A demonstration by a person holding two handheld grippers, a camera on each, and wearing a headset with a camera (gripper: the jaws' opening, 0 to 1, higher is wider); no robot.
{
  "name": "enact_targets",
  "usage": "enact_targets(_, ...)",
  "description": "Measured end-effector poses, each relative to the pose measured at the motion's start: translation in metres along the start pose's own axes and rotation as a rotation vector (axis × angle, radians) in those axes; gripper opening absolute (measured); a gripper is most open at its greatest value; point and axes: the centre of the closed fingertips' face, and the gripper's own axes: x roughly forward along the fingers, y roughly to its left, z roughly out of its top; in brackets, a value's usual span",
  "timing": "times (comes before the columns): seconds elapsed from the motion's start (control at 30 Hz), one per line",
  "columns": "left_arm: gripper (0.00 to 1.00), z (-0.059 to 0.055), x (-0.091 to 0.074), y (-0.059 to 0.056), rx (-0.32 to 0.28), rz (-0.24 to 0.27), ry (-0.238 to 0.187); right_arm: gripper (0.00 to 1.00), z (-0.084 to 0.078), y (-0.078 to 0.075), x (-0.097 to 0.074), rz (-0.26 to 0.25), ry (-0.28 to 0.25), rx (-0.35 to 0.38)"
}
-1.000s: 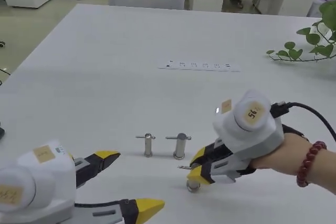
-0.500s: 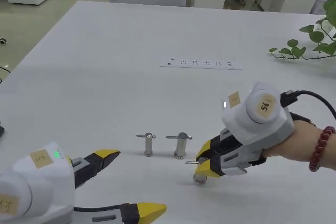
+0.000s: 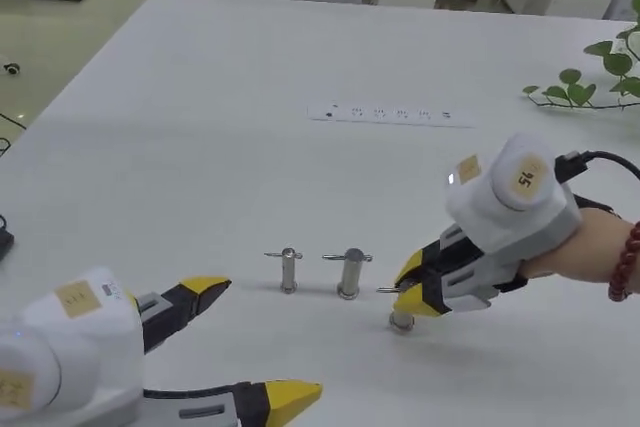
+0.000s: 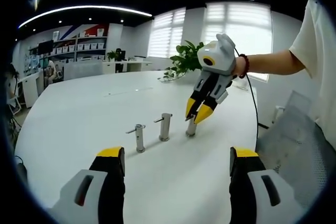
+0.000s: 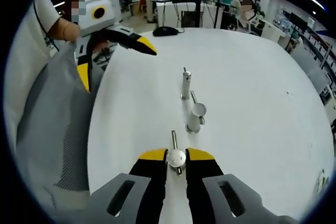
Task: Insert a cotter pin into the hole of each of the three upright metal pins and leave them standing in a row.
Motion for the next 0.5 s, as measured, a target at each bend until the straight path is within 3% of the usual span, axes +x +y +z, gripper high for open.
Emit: enact_targets(0.5,0.90,0.002,0.000,0.004,0.020,0.010,-0.007,0.14,-0.005,-0.020,-0.003,-0.003,-0.004,-0.005)
